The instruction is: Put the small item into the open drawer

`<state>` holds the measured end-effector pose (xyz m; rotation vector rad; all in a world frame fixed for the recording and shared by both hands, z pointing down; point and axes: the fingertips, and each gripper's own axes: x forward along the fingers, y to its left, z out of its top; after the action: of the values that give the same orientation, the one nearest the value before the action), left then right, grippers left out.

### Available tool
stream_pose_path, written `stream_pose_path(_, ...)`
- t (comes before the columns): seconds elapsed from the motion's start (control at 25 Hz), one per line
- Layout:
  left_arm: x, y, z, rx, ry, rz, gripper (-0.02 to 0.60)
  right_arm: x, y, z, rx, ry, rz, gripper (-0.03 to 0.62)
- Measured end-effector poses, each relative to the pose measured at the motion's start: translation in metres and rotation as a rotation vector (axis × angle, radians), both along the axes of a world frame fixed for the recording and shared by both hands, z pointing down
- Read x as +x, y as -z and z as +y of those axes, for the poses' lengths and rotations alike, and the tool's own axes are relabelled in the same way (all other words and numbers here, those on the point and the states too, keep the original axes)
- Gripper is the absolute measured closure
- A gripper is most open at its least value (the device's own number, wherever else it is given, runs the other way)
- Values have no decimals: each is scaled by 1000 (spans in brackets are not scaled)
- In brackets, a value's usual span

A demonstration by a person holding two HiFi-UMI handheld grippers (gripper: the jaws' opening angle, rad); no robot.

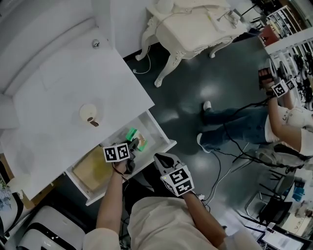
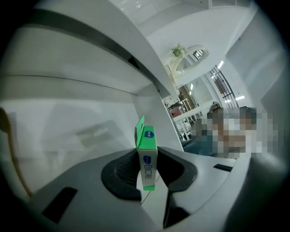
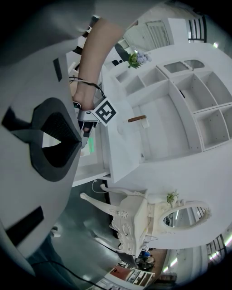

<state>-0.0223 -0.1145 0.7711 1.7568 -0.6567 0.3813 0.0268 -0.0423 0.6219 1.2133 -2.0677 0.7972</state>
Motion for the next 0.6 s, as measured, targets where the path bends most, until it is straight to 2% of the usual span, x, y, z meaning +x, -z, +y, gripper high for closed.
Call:
stream_pose_path(0.32, 0, -12, -2, -58, 31, 8, 470, -1, -10, -1, -25, 14, 4, 569)
stream_pose_path(0.6, -5, -21, -4, -73, 51, -31, 442, -3, -15, 5, -36, 23, 13, 569)
